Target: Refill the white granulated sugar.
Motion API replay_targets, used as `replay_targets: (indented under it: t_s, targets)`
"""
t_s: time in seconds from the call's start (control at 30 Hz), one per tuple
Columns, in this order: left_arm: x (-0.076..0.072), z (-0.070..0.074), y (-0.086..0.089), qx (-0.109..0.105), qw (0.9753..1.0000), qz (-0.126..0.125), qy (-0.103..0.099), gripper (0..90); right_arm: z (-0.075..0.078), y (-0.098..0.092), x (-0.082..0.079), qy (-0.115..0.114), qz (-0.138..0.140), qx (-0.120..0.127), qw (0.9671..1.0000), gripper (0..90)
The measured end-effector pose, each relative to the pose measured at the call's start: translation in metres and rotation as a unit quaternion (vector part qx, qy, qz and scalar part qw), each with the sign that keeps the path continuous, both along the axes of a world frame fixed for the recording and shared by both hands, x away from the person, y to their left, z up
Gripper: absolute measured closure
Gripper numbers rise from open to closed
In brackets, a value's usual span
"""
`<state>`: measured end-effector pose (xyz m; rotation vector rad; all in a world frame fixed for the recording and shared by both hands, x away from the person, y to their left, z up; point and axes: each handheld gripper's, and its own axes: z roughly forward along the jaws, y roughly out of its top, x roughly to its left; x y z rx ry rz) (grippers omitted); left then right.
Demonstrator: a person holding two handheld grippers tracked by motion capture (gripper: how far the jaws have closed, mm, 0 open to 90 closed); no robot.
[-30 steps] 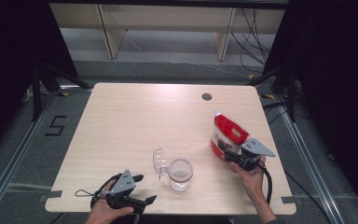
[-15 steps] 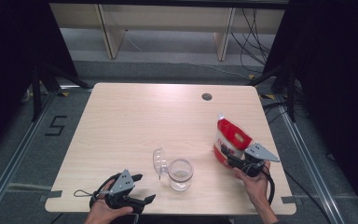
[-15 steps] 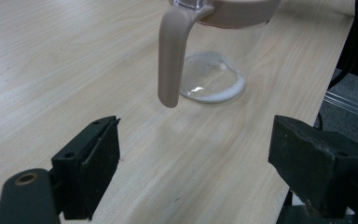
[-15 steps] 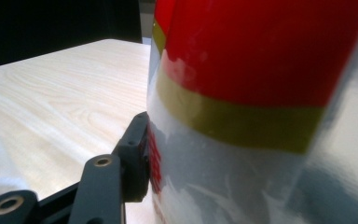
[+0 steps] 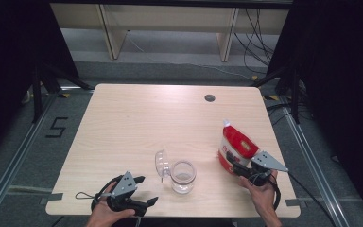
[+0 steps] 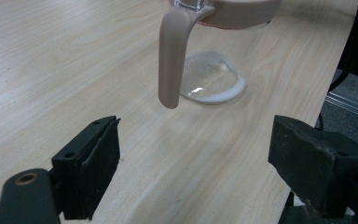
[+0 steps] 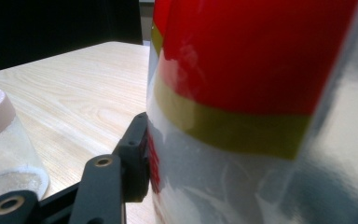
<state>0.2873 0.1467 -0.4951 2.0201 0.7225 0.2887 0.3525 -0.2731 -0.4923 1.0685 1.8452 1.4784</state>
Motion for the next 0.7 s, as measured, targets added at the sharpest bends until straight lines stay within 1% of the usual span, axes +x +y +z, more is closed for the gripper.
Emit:
replay_targets:
  t_s: [0.03,0.07,0.1,0.13,0.17,0.2,0.23,0.27,0.3,0.33,0.37,0.4,0.43,0.47,0.5,0.53,0.6,0.63,0.67,0.7]
  targets:
    - [0.001,0.001,0.001,0.014,0.9999,-0.002,-0.001,16.1,-0.001,-0.002,0.002,-0.013,0.016,-0.008,0.9998,48.2]
    - [0.000,0.000,0.000,0.004,1.0000,0.002,0.001,16.0,0.000,-0.002,0.000,-0.003,0.014,-0.009,0.9999,48.1]
    - [0.000,0.000,-0.001,0.000,1.0000,-0.003,0.002,16.1,0.000,-0.002,-0.001,0.001,0.012,-0.009,0.9999,48.0]
    - [-0.001,0.000,-0.001,-0.002,1.0000,-0.005,0.004,16.0,-0.001,-0.001,-0.001,-0.007,0.002,-0.005,1.0000,47.4]
    - [-0.001,0.000,-0.001,-0.003,1.0000,-0.005,0.005,16.1,-0.001,-0.002,-0.001,-0.011,0.004,-0.009,0.9999,46.6]
    - [0.000,0.000,-0.001,0.003,0.9999,-0.010,-0.005,16.1,-0.002,-0.001,0.000,-0.015,0.008,-0.004,0.9998,45.6]
    - [0.000,0.000,-0.001,0.001,1.0000,-0.005,-0.008,16.1,-0.002,0.000,-0.002,-0.009,0.001,0.001,1.0000,44.1]
    - [-0.001,-0.001,-0.002,-0.006,1.0000,0.001,-0.001,16.0,-0.002,0.000,-0.002,-0.011,0.000,0.000,0.9999,42.2]
    - [0.000,-0.001,-0.001,0.001,1.0000,-0.004,0.000,16.0,-0.003,0.000,0.000,-0.020,0.004,0.001,0.9998,39.8]
    - [0.001,0.000,-0.001,0.005,0.9999,-0.012,-0.006,16.1,-0.003,-0.001,0.001,-0.021,0.012,0.005,0.9997,37.9]
    - [0.001,0.000,-0.001,0.004,0.9999,-0.011,-0.006,16.1,-0.005,-0.001,0.001,-0.018,0.010,0.013,0.9997,35.4]
    - [0.001,0.000,-0.001,0.003,0.9999,-0.010,-0.007,16.1,-0.006,-0.002,0.002,-0.011,0.009,0.014,0.9998,33.3]
    - [0.001,0.000,-0.001,0.004,0.9999,-0.011,-0.006,16.0,-0.009,-0.003,0.004,-0.019,0.009,0.013,0.9997,31.5]
    - [0.000,0.000,-0.002,0.002,0.9999,-0.008,-0.011,16.0,-0.010,-0.003,0.004,-0.017,0.004,0.015,0.9997,30.1]
    - [-0.001,-0.001,-0.002,-0.002,1.0000,-0.005,0.000,16.1,-0.011,-0.003,0.005,-0.016,0.005,0.020,0.9997,28.2]
    - [-0.001,0.000,-0.002,-0.001,1.0000,-0.006,0.005,16.0,-0.011,-0.004,0.005,-0.006,0.004,0.018,0.9998,25.9]
    - [0.000,0.000,-0.001,0.009,0.9999,-0.006,0.001,16.1,-0.011,-0.006,0.007,-0.015,0.006,0.013,0.9998,21.1]
    - [-0.001,0.000,-0.003,0.001,1.0000,-0.002,0.001,16.1,-0.011,-0.005,0.007,-0.014,0.002,0.016,0.9998,19.0]
    - [-0.001,0.000,-0.002,0.006,1.0000,-0.003,-0.001,16.0,-0.012,-0.005,0.008,-0.016,0.010,0.019,0.9996,17.3]
    - [-0.001,0.000,-0.002,0.006,1.0000,-0.003,-0.001,16.0,-0.012,-0.005,0.009,-0.023,0.011,0.015,0.9996,17.8]
